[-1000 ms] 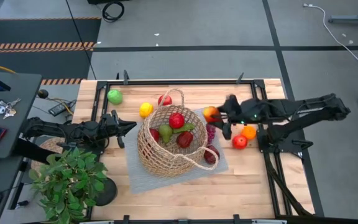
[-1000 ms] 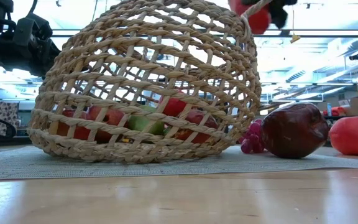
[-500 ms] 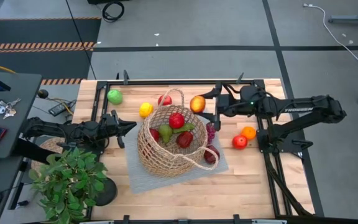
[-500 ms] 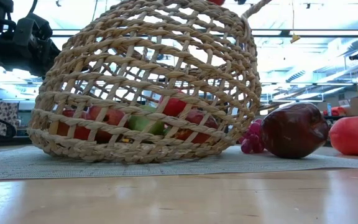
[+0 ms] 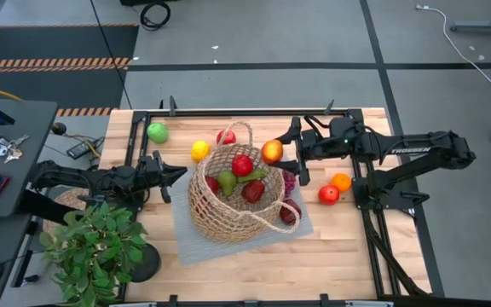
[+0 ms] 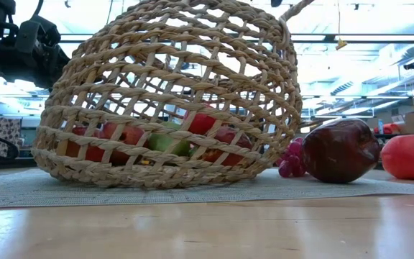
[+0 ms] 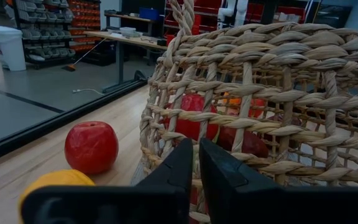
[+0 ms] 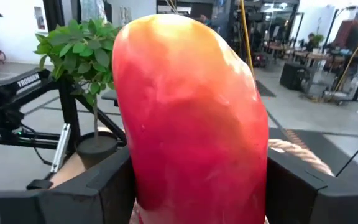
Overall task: Build produce basket
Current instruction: Put the mango into the basket
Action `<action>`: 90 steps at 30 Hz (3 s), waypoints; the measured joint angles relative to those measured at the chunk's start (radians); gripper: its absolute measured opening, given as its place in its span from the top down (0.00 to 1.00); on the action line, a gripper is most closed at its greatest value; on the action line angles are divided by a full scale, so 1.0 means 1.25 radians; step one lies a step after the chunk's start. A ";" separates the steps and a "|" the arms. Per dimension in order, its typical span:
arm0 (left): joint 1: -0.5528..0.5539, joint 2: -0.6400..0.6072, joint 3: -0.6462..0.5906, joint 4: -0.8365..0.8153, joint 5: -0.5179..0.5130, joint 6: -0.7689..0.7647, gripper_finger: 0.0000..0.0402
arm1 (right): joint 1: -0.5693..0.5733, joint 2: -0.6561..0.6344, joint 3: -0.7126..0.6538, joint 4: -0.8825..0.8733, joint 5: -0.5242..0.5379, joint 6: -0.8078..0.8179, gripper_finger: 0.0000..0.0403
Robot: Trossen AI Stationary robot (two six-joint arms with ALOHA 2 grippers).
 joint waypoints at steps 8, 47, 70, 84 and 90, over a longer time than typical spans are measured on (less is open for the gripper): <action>0.000 0.000 0.000 0.000 0.000 0.000 0.90 | 0.001 0.004 0.000 0.015 0.025 -0.005 0.31; 0.000 0.000 0.000 0.000 0.000 0.000 0.91 | -0.119 0.004 0.001 0.235 -0.605 0.052 0.31; 0.000 0.000 0.000 0.000 0.000 0.000 0.92 | -0.120 0.005 0.000 0.351 -0.103 -0.095 0.30; 0.000 0.000 0.000 0.000 0.000 0.000 0.92 | -0.125 0.005 0.000 0.353 0.057 -0.094 0.30; 0.000 0.000 0.000 0.000 0.000 0.000 0.91 | -0.115 0.004 0.000 0.303 0.308 -0.126 0.30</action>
